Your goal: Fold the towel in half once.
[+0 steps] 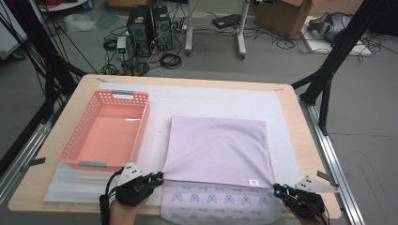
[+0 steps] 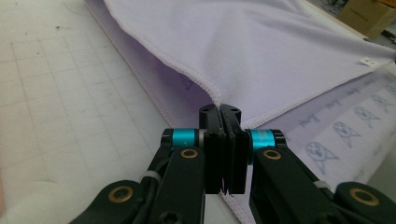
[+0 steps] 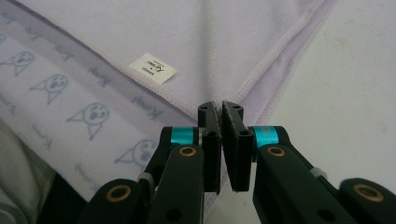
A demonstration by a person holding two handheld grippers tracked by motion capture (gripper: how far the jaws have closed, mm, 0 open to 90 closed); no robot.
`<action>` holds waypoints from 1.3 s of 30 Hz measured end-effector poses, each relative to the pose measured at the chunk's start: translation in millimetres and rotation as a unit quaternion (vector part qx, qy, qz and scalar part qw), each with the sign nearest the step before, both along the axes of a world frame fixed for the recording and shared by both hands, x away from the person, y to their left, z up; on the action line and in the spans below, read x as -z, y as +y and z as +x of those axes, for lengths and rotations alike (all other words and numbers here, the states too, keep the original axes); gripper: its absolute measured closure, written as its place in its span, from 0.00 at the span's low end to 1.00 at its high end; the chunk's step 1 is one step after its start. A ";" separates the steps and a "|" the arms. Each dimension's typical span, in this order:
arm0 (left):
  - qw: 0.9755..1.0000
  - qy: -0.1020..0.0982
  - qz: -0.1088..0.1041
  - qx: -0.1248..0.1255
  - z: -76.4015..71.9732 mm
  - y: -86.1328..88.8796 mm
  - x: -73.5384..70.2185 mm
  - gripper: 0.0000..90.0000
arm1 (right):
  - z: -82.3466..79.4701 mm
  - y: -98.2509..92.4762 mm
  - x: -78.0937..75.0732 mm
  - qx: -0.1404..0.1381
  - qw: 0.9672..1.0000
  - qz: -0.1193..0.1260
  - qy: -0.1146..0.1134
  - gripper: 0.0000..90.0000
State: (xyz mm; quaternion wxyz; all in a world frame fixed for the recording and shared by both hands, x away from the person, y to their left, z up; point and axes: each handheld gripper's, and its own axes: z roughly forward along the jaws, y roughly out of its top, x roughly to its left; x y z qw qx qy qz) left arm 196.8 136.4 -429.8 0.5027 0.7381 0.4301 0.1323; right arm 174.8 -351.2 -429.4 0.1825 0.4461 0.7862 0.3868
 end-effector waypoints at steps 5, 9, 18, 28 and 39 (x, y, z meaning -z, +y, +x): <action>1.000 0.001 0.005 0.021 -13.1 -1.5 -1.0 0.98 | -19.0 -5.7 -2.7 0.002 1.000 0.003 0.000 0.96; 1.000 0.000 0.004 0.030 -18.7 0.1 -2.7 0.98 | -29.7 -8.0 -3.5 -0.002 1.000 0.004 0.001 0.96; 0.999 0.006 0.012 0.044 -41.4 -1.6 0.0 0.98 | -47.4 -10.7 -3.5 -0.002 1.000 0.004 0.007 0.96; 1.000 -0.012 -0.004 0.028 -25.3 -9.0 -11.3 0.62 | -46.8 -16.2 -13.0 0.040 0.999 0.020 -0.021 0.69; 0.999 0.033 -0.002 -0.016 83.4 -30.8 -1.5 0.49 | 39.1 -27.4 -12.3 0.082 0.996 0.034 -0.023 0.67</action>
